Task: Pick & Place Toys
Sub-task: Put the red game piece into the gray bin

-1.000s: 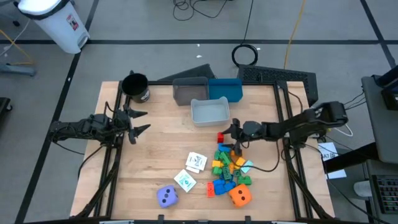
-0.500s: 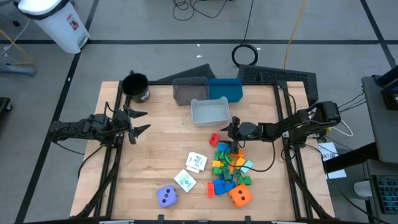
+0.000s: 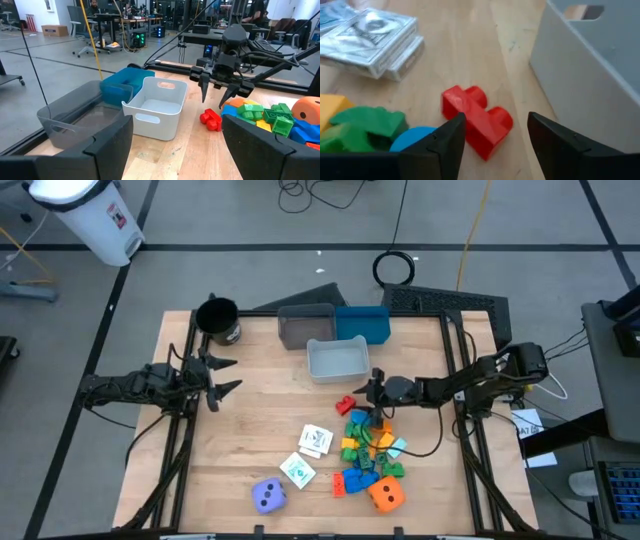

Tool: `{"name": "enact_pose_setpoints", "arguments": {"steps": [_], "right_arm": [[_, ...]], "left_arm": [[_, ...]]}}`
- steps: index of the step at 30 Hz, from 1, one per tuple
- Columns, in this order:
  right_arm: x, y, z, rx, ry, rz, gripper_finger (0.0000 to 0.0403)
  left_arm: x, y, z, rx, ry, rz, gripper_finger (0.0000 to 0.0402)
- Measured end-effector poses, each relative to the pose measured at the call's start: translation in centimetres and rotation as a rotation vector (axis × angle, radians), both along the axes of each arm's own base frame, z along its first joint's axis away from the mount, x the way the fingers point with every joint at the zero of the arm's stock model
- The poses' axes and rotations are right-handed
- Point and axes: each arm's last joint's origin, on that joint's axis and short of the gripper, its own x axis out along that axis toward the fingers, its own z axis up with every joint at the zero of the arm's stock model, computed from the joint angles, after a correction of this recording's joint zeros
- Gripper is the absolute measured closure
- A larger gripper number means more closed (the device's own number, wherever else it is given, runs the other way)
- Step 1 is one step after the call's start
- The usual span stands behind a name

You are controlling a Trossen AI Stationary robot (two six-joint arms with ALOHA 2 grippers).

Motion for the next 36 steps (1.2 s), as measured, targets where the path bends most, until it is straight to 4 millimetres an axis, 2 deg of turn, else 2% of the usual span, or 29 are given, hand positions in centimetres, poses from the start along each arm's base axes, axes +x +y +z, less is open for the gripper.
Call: {"name": "enact_pose_setpoints", "arguments": {"steps": [5,9,19,22,29,36], "right_arm": [[1.3,0.6,1.3,0.016,-0.038,-0.013,0.0178],[2.2,1.4,1.8,0.003,0.029,0.022,0.0168],[3.5,1.7,3.0,-0.081,0.14,0.074,0.0178],[3.7,1.7,2.3,-0.107,0.158,0.089,0.0178],[4.7,1.7,-0.6,-0.141,0.197,0.08,0.0179],[5.0,1.5,-1.2,-0.186,0.193,0.048,0.0206]], "left_arm": [[0.0,0.0,0.0,0.0,0.0,0.0,0.0091],[0.0,0.0,0.0,0.0,0.0,0.0,0.0091],[0.0,0.0,0.0,0.0,0.0,0.0,0.0092],[0.0,0.0,0.0,0.0,0.0,0.0,0.0091],[0.0,0.0,0.0,0.0,-0.004,0.001,0.0091],[0.0,0.0,0.1,0.0,-0.007,0.001,0.0091]]}}
